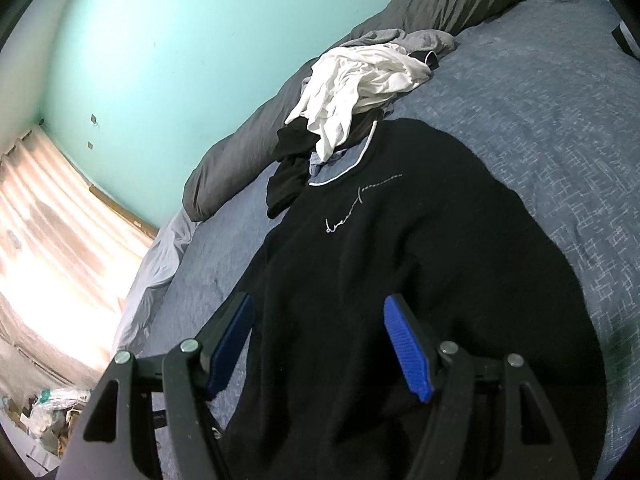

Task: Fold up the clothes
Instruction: 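Spread the sleeve flat across the bed with the left tool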

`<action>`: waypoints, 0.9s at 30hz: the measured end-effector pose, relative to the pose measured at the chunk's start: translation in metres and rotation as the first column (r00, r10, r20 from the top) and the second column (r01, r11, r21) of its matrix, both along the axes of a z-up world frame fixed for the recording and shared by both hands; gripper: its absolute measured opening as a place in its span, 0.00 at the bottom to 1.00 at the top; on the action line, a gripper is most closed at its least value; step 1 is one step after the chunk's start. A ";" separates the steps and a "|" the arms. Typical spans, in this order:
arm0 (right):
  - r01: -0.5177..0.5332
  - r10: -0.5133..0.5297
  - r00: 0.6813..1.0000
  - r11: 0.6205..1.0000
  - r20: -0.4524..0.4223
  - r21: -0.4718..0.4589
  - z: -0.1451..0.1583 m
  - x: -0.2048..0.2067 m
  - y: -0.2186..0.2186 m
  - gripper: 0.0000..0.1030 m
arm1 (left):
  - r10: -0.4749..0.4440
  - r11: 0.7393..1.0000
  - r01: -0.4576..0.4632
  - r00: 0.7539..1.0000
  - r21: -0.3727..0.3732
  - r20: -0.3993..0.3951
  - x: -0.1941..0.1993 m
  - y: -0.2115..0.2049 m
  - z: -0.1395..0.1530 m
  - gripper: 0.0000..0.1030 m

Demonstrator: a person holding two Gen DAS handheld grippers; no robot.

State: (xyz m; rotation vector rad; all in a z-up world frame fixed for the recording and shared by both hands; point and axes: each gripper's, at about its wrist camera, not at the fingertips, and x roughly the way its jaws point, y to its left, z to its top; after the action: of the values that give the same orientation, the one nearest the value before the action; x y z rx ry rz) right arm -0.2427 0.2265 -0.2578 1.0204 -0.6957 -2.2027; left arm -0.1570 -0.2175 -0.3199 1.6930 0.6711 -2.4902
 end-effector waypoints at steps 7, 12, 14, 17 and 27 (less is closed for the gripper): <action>-0.007 0.007 1.000 1.000 -0.001 0.002 -0.001 0.000 -0.001 0.67 | 0.001 1.000 -0.002 0.999 -0.021 -0.041 0.018 -0.033 0.031 0.04; -0.010 0.010 1.000 1.000 0.000 0.002 -0.002 0.000 -0.002 0.67 | 0.011 0.997 -0.013 1.000 -0.076 -0.016 0.021 -0.067 0.042 0.04; -0.012 0.012 1.000 1.000 0.001 0.004 -0.002 0.000 -0.002 0.67 | 0.025 0.996 -0.025 1.000 -0.085 0.002 0.027 -0.082 0.042 0.04; -0.014 0.014 1.000 1.000 0.004 0.005 -0.003 0.000 -0.003 0.67 | 0.033 0.994 -0.030 0.999 -0.107 0.024 0.036 -0.101 0.038 0.04; -0.015 0.015 1.000 1.000 0.006 0.014 -0.005 -0.001 -0.004 0.67 | 0.060 0.987 -0.056 0.998 -0.152 0.024 0.033 -0.137 0.032 0.04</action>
State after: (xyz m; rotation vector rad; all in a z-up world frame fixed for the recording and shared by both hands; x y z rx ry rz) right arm -0.2436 0.2225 -0.2630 1.0358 -0.6741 -2.1959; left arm -0.1238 -0.3543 -0.2876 1.6286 0.5072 -2.4058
